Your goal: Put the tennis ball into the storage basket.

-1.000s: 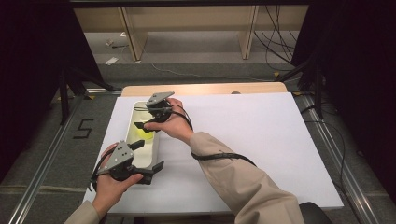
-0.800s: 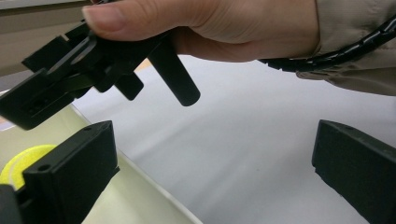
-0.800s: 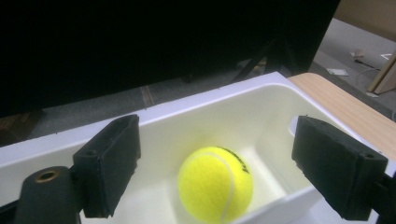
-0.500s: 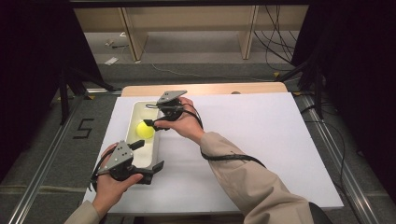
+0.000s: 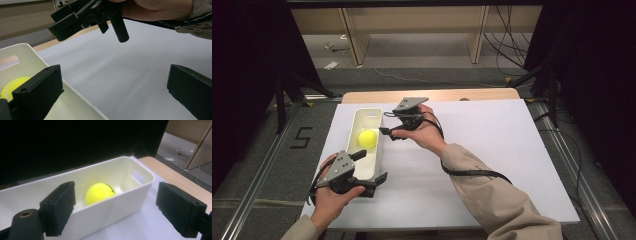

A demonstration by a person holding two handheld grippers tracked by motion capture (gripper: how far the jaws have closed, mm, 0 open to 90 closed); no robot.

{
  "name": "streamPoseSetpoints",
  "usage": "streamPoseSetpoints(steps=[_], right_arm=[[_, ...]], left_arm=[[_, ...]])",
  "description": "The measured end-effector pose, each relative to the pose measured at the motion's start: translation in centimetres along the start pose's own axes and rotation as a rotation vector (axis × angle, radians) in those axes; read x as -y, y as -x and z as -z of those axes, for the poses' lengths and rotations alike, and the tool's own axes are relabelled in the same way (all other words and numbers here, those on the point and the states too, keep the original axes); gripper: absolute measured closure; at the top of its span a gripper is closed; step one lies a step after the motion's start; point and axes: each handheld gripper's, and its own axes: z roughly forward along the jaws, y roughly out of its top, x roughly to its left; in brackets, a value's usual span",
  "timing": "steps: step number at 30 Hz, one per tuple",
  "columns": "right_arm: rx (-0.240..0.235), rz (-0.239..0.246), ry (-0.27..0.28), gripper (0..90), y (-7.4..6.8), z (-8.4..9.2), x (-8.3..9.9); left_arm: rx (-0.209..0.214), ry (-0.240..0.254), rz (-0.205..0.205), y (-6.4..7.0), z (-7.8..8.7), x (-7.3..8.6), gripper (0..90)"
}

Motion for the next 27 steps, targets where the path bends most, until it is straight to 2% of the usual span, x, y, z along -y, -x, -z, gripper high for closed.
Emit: streamPoseSetpoints(steps=[11,27], right_arm=[[0.03,-0.007,-0.007,17.2,0.7,2.9,1.3],[0.067,-0.023,0.003,17.4,1.1,6.4,3.5]], left_arm=[[-0.003,0.0,0.012,0.0,0.0,0.0,0.0],[-0.008,0.001,0.002,0.0,0.0,0.0,0.0]])
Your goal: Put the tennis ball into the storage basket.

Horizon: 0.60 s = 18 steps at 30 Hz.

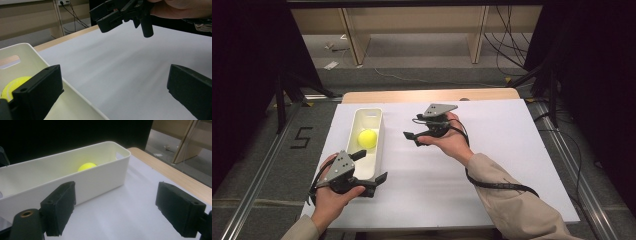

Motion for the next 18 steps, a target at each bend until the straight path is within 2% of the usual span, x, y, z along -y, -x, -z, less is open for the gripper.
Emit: streamPoseSetpoints(steps=[18], right_arm=[[0.057,-0.038,0.001,17.6,1.2,3.7,2.6]], left_arm=[[-0.005,-0.001,0.004,0.0,0.0,0.0,0.0]])
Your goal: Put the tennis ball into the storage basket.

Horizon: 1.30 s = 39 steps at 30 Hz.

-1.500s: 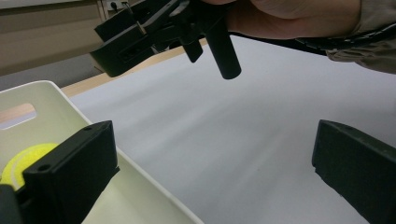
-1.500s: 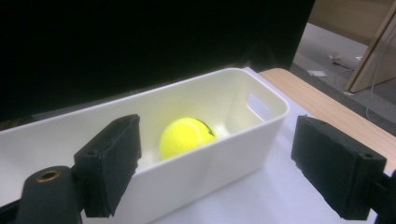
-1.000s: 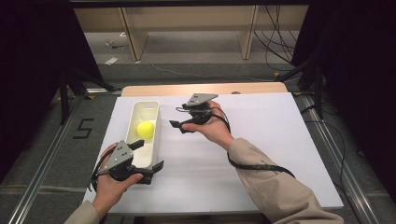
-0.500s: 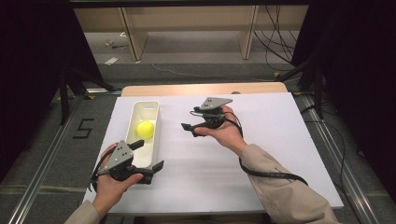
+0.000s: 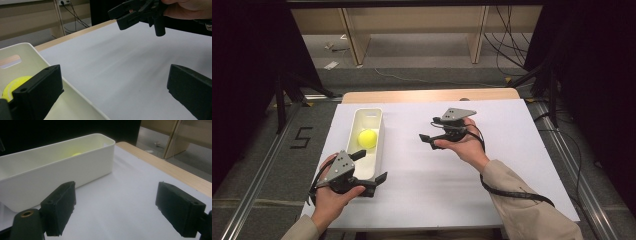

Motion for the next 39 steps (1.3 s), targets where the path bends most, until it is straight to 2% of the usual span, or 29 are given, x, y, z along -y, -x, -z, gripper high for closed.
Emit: streamPoseSetpoints(steps=[39], right_arm=[[0.092,-0.058,-0.002,18.2,1.4,7.0,4.7]], left_arm=[[-0.006,-0.002,0.001,0.0,0.0,0.0,0.0]])
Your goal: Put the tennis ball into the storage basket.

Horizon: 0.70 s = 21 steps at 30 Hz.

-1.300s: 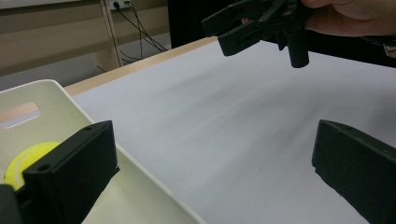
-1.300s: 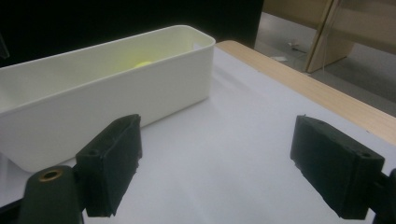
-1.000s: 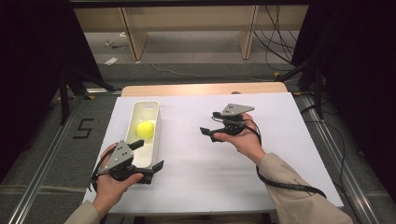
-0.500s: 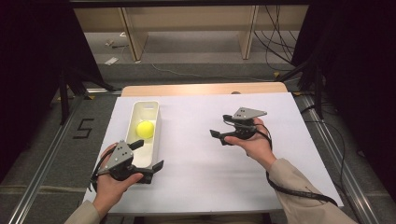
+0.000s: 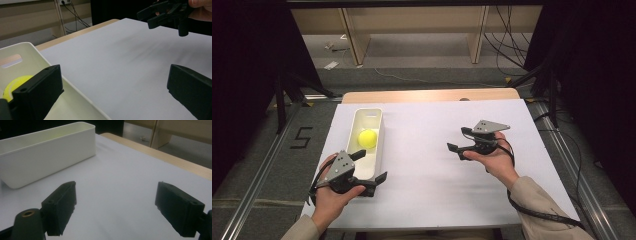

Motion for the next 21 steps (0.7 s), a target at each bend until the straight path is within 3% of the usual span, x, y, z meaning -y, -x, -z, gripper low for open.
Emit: streamPoseSetpoints(steps=[21], right_arm=[[0.023,-0.015,0.004,18.2,0.2,1.8,1.3]], left_arm=[[-0.001,0.001,-0.002,0.0,0.0,0.0,0.0]])
